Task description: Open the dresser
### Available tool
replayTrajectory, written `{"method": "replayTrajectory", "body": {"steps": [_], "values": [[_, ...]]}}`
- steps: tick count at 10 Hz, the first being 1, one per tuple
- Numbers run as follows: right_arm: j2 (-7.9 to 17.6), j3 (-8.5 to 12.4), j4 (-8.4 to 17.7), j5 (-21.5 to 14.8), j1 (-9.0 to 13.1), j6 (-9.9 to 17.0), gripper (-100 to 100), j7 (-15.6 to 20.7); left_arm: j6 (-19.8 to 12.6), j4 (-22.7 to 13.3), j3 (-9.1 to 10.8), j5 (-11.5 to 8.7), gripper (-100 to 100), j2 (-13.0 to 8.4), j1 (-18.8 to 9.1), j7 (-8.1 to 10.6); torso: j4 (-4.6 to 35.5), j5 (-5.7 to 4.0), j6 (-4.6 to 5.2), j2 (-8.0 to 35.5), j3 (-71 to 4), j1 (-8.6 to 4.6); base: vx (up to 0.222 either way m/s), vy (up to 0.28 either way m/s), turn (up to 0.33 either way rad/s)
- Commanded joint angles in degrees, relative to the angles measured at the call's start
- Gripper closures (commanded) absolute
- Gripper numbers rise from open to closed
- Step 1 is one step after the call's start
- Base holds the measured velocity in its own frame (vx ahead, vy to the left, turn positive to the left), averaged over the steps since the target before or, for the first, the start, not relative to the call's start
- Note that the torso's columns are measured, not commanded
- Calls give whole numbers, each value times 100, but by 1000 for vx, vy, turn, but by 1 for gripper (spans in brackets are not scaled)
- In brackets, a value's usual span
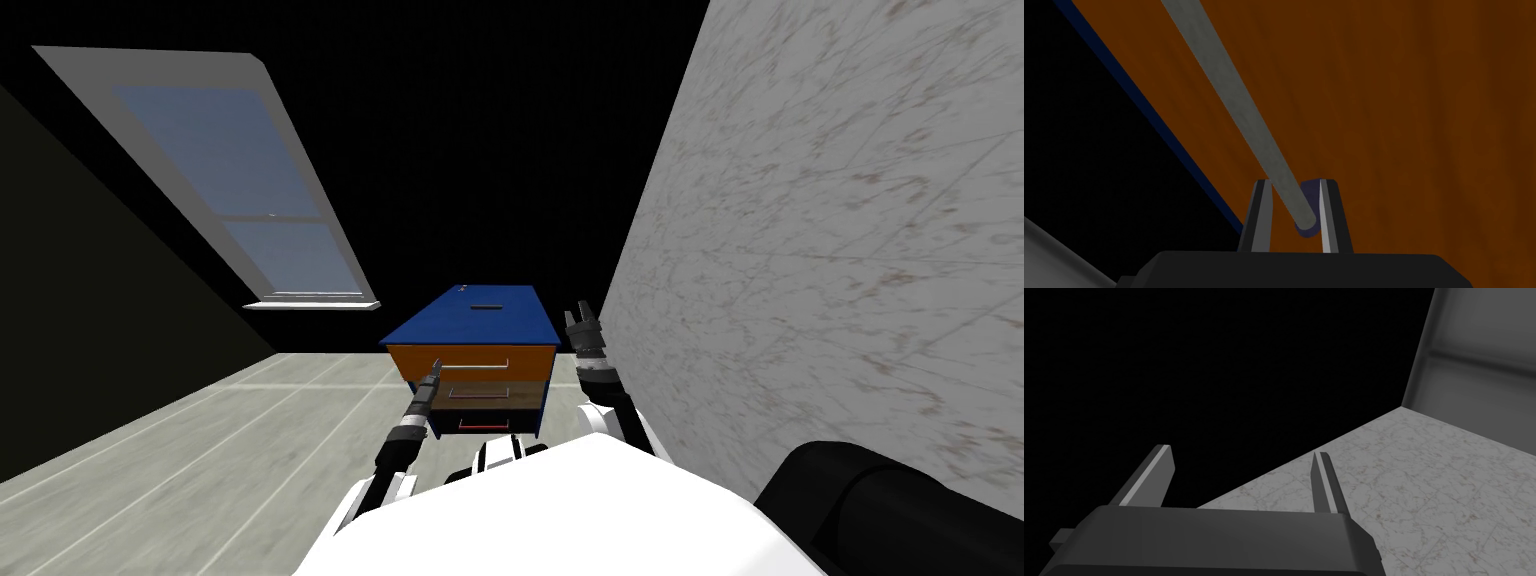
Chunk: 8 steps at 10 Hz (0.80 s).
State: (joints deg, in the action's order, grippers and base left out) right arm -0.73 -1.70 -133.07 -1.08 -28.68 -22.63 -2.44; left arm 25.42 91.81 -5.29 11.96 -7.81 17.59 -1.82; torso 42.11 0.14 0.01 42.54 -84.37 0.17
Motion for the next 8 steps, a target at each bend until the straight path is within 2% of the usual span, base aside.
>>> {"method": "replayTrajectory", "body": {"steps": [1,2,6,7,8], "values": [[0,0,0,0,0,0,0,0,-49,97,-50,21,100,-44,141,25,1,-4,1,-17,-10,-8,-198,53,17],[0,0,0,0,0,0,0,0,-34,87,-42,14,100,-27,107,23,6,-10,-2,-35,-23,-7,-96,27,-6],[0,0,0,0,-1,0,0,0,-49,200,-121,33,100,-109,310,74,1,-6,-9,-38,-22,1,-166,36,20],[0,0,0,0,-1,0,0,0,-25,203,-116,24,100,-96,252,79,-1,-7,-8,-42,-26,-2,-84,9,3],[0,0,0,0,-2,0,0,0,-14,240,-142,31,100,-125,334,97,4,-13,-3,-67,-41,-13,-114,35,23]]}}
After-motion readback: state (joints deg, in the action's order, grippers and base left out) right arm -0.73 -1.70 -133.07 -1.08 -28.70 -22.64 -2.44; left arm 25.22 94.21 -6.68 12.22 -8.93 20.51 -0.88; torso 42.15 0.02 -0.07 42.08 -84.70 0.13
